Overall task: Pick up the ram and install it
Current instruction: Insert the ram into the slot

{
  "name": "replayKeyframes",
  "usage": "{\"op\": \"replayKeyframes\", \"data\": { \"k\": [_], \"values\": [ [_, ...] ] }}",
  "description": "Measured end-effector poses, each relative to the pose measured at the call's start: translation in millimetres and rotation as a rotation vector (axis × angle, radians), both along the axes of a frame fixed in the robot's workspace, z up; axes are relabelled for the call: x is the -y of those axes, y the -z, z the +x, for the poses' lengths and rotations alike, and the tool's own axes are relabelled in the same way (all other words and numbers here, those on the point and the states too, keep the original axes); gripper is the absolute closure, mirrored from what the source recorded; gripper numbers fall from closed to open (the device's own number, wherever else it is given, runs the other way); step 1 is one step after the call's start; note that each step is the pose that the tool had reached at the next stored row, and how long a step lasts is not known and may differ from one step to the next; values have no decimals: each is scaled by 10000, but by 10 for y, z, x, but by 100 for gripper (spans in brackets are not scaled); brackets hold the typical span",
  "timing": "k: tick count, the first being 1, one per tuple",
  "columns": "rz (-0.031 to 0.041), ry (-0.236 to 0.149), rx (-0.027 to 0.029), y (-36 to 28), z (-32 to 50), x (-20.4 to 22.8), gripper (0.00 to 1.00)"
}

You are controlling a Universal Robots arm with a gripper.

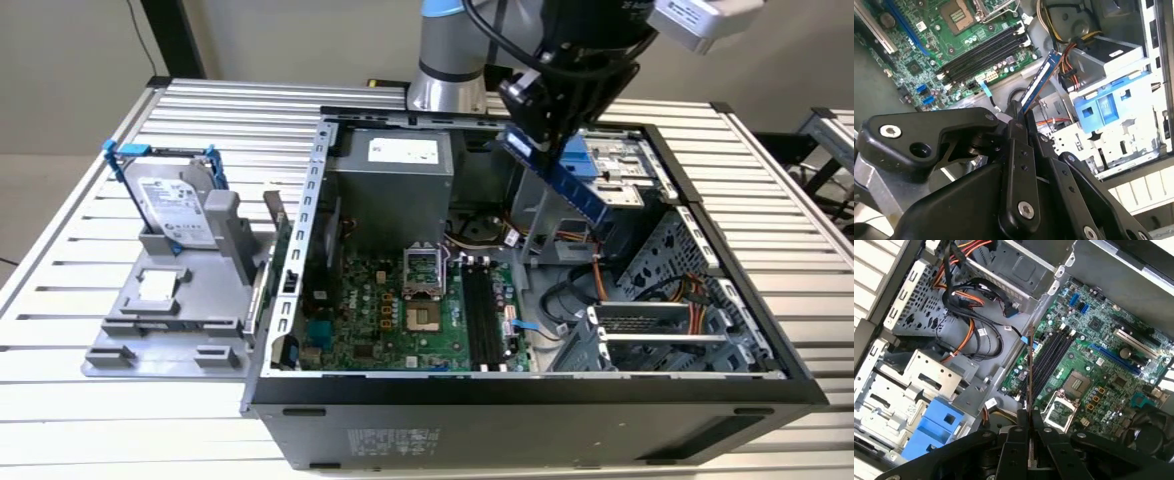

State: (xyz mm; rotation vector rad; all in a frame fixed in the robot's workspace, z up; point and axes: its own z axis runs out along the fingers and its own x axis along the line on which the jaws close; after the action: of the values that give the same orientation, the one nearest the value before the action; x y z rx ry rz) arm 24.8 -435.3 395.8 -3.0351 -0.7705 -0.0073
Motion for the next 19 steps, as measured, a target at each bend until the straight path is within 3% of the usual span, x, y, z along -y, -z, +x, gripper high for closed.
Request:
{"op": "replayKeyframes", "data": {
  "k": [19],
  "values": [
    [-32,3002,0,0,0,0,100]
  ]
}}
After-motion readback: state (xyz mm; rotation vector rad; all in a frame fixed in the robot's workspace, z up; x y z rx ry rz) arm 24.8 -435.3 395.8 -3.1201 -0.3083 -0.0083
